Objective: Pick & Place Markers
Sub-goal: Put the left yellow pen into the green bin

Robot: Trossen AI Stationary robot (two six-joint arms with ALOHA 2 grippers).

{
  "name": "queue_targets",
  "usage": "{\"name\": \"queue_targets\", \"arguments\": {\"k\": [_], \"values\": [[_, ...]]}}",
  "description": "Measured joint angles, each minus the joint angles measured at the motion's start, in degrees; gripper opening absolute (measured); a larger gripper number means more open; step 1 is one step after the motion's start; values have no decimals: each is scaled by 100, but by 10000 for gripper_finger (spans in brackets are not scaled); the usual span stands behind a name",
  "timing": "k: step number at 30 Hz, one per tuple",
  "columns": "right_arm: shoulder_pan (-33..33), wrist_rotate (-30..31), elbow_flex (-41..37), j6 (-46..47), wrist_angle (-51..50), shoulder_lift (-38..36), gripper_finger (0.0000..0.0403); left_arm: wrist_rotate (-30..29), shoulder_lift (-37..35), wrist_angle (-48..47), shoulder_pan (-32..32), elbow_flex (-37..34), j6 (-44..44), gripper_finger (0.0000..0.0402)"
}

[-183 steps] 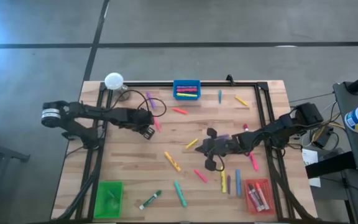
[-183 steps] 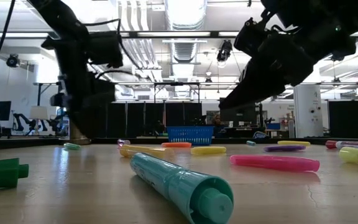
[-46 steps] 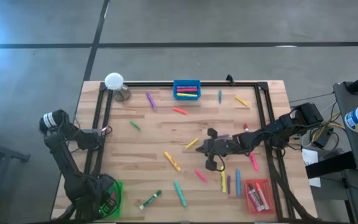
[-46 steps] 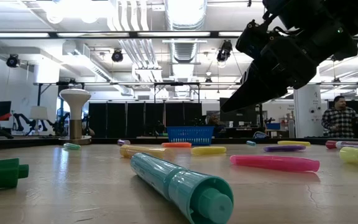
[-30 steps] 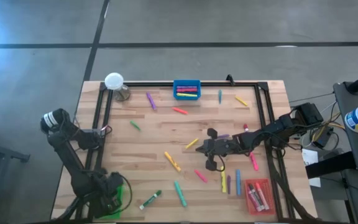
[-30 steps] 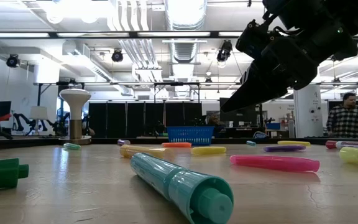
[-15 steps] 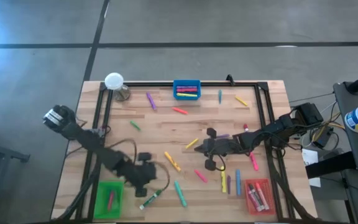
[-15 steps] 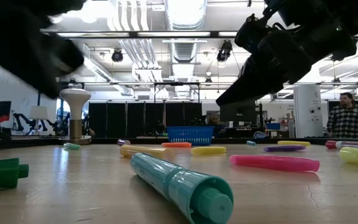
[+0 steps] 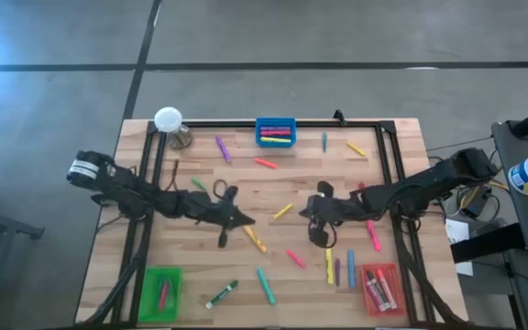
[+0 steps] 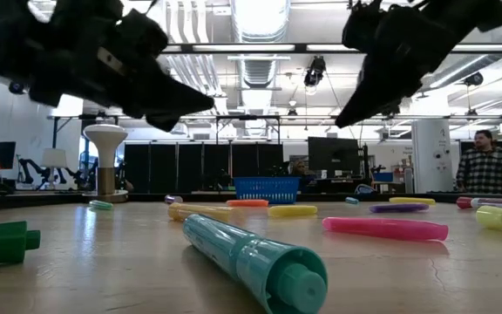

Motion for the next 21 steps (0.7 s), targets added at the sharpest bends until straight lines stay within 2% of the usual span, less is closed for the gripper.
{"name": "queue_targets", "arguments": {"k": [4,7,11,14,18,21], "values": [[0,-2,204,339,-1105,-190,17,-31,0,1000,69,-630,68,0],[0,-66,254,619,-1516,-249,40,-105,0,1280,71,-939,60,0],[49,-435,261,934,-1364,-126,89,-248,0,1324,71,-1126,2,0],[103,-496,264,953,-1168,110,130,-378,0,1319,71,-1157,-4,0],[85,-498,345,516,-838,532,176,-411,0,1322,74,-1144,-20,0],[-131,-661,544,-49,-650,901,193,-411,0,1228,74,-1147,-116,0]]}}
